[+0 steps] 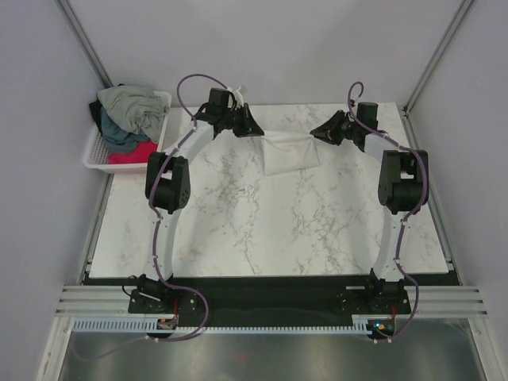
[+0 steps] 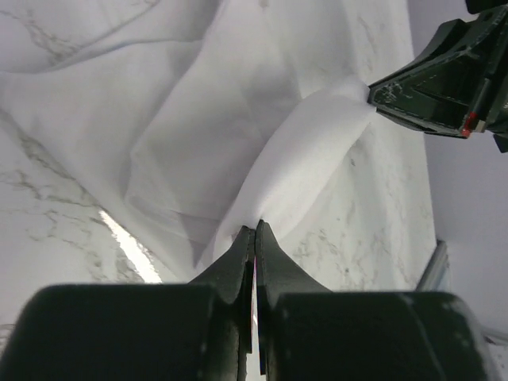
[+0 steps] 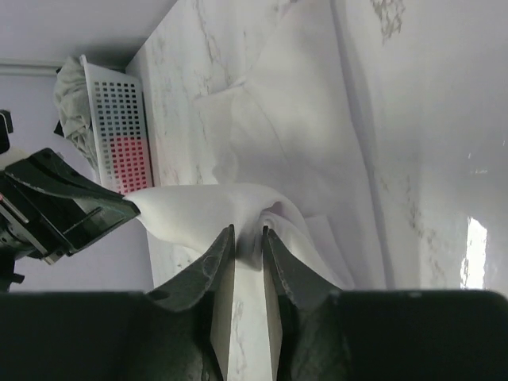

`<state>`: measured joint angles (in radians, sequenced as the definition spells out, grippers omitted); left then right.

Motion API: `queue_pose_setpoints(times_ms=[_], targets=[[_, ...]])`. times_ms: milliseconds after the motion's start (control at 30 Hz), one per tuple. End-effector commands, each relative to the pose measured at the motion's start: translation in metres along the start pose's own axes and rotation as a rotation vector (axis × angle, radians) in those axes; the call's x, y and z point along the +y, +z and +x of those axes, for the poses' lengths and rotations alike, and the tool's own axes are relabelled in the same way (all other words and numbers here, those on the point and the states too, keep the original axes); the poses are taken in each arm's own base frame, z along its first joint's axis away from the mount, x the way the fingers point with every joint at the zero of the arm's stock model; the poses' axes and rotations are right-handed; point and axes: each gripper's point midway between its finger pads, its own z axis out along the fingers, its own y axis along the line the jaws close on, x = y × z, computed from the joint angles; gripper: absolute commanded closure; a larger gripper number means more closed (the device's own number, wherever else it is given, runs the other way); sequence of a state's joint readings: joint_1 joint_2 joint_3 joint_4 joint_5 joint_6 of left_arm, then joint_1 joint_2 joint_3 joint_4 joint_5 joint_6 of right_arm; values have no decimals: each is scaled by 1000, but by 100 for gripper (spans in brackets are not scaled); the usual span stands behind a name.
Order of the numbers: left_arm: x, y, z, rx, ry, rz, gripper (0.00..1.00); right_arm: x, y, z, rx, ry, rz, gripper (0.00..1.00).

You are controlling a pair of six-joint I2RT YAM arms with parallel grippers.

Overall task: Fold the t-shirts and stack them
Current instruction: Fold the tshirt

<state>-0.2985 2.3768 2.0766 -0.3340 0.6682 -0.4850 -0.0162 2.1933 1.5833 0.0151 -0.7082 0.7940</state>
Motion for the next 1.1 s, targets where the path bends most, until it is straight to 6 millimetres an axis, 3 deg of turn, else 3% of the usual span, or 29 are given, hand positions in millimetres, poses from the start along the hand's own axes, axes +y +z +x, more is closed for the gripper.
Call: queue_pose_setpoints(times_ms=[0,100,267,400,633,867,1067], targets=[[23,2,-25,-95,79,-124,98,25,18,-33,-74,-75,-96,72],[11,-4,-23,-89,90,-85,98,59,25,-35,-74,-148,-163,87],[0,-7,-19,-79,95,-51,98,79,27,-23,-55,-132,-215,89],[0,-8,-19,-81,100,-50,98,77,24,-19,-47,-121,-214,89],[3,-10,-27,-105,140,-87,98,69,7,-28,-73,-114,-188,57],[-2,-15,-22,-93,143,-80,98,36,-18,-48,-113,-117,-122,53],[-4,-17,-21,-89,141,-82,98,20,-11,-46,-93,-104,-107,53]])
